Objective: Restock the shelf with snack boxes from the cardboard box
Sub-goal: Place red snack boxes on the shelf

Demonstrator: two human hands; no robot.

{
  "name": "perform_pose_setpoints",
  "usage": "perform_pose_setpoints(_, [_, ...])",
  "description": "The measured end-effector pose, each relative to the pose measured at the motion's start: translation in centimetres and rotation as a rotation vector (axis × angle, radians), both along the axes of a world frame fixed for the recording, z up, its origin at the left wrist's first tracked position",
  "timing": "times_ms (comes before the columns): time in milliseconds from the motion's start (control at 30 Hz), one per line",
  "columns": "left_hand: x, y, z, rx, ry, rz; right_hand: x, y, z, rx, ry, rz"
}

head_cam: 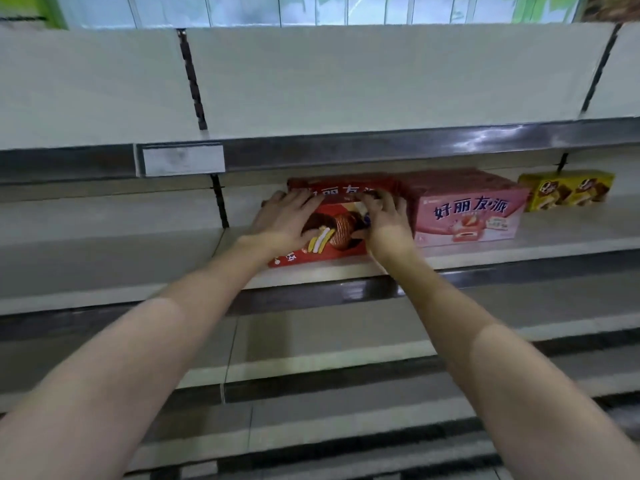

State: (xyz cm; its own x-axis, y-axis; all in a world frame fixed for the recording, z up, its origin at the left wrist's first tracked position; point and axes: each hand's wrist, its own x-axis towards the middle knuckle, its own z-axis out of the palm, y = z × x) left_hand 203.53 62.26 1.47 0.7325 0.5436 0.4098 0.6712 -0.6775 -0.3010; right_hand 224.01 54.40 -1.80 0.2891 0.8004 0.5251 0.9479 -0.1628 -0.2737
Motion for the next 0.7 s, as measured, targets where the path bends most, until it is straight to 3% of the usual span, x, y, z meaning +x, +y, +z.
perform_pose_setpoints(233, [0.5,1.1,-1.3,-0.012,0.024,0.044,1.5,1.0,0.9,-0.073,-0.053,-0.078])
perform_pose_setpoints(700, [3.0,2.3,-1.6,-0.028,-0.129,0.069,2.3,2.3,1.4,-0.106,-0.011,-0.11])
